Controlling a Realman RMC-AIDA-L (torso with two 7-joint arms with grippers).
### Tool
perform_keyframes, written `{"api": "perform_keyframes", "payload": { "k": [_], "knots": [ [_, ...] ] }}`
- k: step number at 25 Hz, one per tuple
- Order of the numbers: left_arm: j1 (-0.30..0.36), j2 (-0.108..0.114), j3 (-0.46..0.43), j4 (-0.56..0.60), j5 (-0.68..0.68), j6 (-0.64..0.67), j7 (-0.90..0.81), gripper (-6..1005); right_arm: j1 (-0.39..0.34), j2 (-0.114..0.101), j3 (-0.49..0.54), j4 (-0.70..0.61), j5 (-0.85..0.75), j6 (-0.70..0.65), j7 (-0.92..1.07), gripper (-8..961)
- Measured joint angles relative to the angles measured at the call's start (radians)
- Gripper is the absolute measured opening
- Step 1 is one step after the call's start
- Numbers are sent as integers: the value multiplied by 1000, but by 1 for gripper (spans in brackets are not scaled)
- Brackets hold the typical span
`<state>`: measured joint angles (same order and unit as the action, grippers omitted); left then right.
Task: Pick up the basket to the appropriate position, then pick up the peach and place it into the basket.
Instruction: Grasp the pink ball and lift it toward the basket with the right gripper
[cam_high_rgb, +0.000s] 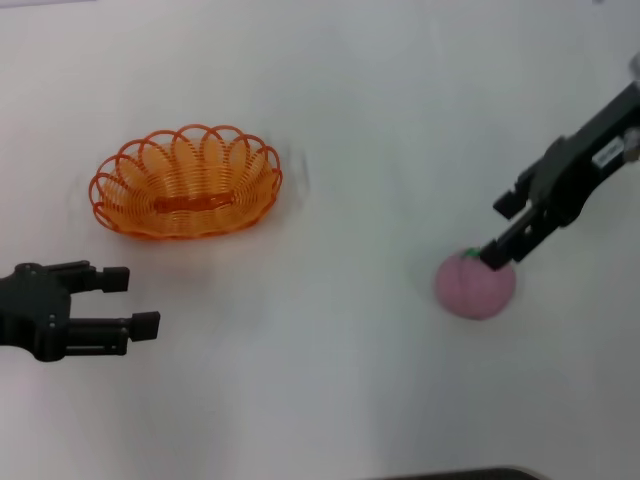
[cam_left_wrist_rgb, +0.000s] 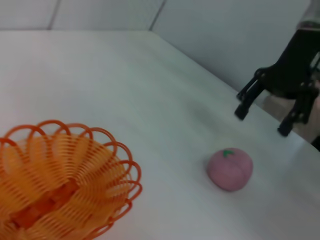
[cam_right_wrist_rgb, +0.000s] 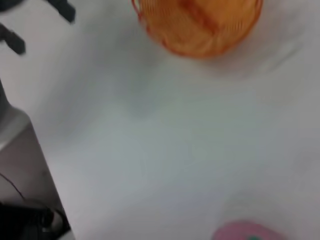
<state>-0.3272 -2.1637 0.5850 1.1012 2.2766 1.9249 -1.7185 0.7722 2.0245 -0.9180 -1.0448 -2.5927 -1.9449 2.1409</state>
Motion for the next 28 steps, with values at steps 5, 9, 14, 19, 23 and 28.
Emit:
{"api": "perform_keyframes", "payload": {
  "k": [5,9,14,19,23,28],
  "knots": [
    [0,0,-4,-15,-6,-13,0,877,14,40,-32,36,-74,40,-2,925],
    [-3,-1,-5,-28,-7,-22,-3,877,18,47,-78,98,-76,93,-4,910],
    [-7,-1,-3,-42,-8,-33,-5,876,27,49,-117,163,-93,168,0,833],
    [-9,-1,0,-54,-8,-44,-7,876,29,51,-123,173,-100,191,3,598],
    [-10,-1,2,-56,-8,-44,-7,876,29,51,-125,174,-100,193,4,397],
    [-11,-1,3,-56,-8,-45,-7,876,29,51,-128,174,-102,197,5,233]
  ]
}}
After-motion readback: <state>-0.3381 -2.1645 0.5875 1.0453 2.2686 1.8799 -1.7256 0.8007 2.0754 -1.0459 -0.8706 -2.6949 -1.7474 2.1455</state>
